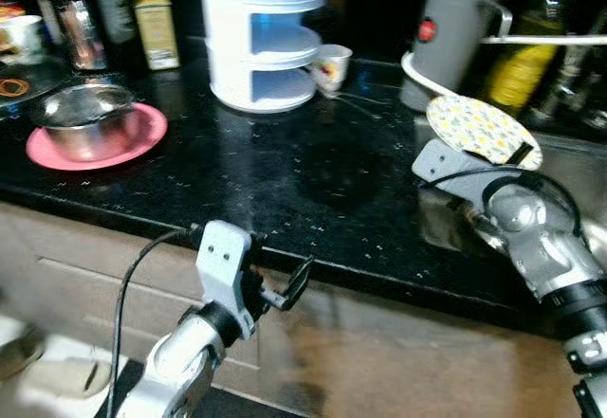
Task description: Kitchen organization
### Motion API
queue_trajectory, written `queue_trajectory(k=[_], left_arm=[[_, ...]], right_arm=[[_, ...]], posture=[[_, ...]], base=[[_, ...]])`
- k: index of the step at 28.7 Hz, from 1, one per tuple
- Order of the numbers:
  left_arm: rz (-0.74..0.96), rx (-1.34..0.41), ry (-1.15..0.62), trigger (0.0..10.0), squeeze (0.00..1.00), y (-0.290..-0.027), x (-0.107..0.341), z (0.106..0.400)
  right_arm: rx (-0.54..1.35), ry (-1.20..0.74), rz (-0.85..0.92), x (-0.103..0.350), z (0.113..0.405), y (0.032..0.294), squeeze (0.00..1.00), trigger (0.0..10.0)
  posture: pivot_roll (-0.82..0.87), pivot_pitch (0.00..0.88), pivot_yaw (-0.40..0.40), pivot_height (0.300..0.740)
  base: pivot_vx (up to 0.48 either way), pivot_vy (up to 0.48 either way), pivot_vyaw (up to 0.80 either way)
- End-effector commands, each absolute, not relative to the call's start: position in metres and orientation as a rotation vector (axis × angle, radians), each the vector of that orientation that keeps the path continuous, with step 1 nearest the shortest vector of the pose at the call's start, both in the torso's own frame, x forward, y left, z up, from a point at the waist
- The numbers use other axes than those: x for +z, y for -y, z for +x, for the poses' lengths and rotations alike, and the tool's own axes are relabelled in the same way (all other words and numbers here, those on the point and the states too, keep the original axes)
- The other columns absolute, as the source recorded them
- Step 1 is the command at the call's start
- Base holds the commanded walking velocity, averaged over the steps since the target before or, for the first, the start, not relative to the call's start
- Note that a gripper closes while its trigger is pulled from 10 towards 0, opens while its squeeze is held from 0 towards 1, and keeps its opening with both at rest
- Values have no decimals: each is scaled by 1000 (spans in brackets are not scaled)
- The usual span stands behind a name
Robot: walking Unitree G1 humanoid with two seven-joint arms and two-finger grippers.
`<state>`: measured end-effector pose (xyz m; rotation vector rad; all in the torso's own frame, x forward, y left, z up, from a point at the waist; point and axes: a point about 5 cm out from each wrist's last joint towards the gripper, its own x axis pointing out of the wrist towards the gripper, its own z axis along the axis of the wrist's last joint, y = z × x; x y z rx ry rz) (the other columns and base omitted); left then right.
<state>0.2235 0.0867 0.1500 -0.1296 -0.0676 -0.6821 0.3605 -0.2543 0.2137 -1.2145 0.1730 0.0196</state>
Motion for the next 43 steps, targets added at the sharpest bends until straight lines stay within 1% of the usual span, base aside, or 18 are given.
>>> queue_trajectory(k=[1,8,15,17,23,24,30,31,34,36,37,38,39,40,41,43], left_arm=[[-130,-723,45,10000,0,-84,148,220],[-129,-872,20,10000,0,-77,150,209],[-124,-922,17,10000,0,-73,151,205],[-116,-913,28,10000,0,-74,153,206],[-76,-814,87,10000,0,-81,165,219],[-58,-736,132,10000,0,-88,176,228],[-28,-657,176,10000,0,-97,188,235],[-14,-620,201,10000,0,-101,196,238],[-1,-599,215,10000,0,-104,202,240],[-1,-599,215,10000,0,-104,202,240],[1,-596,215,10000,0,-104,202,240],[3,-592,215,10000,0,-104,203,240],[3,-592,215,10000,0,-104,203,240],[3,-588,215,10000,0,-104,204,240],[3,-586,215,10000,0,-104,204,240],[1,-583,214,10000,0,-103,206,238]], right_arm=[[30,-167,-1194,217,361,251,0,0],[62,-189,-1182,214,361,249,0,0],[79,-196,-1177,212,361,246,0,0],[86,-196,-1176,212,361,244,0,0],[113,-178,-1184,211,364,238,0,0],[146,-176,-1212,209,364,232,0,0],[187,-171,-1221,206,367,222,0,0],[217,-154,-1222,207,370,213,0,0],[270,-99,-1219,210,375,195,0,0],[270,-99,-1219,210,375,195,0,0],[308,-82,-1213,209,377,186,0,0],[346,-67,-1223,207,379,176,0,863],[346,-67,-1223,207,379,176,0,863],[387,-56,-1226,203,381,164,0,6353],[412,-51,-1229,200,383,157,0,10000],[439,-46,-1244,197,386,144,0,10000]], posture=[[77,0,-77,740],[78,0,-76,740],[78,0,-78,740],[78,0,-78,740],[78,0,-79,740],[79,0,-81,740],[79,0,-81,740],[80,0,-82,740],[81,3,-84,740],[81,3,-84,740],[81,3,-84,740],[79,13,-86,740],[79,13,-86,740],[80,20,-89,740],[81,22,-90,740],[91,34,-96,740]], base=[[0,0,-769],[0,0,-769],[0,0,-769],[0,0,-769],[0,0,-750],[0,0,0],[0,0,0],[0,0,0],[0,0,0],[0,0,0],[0,0,0],[0,0,0],[0,0,0],[0,0,0],[0,0,0],[0,0,0]])
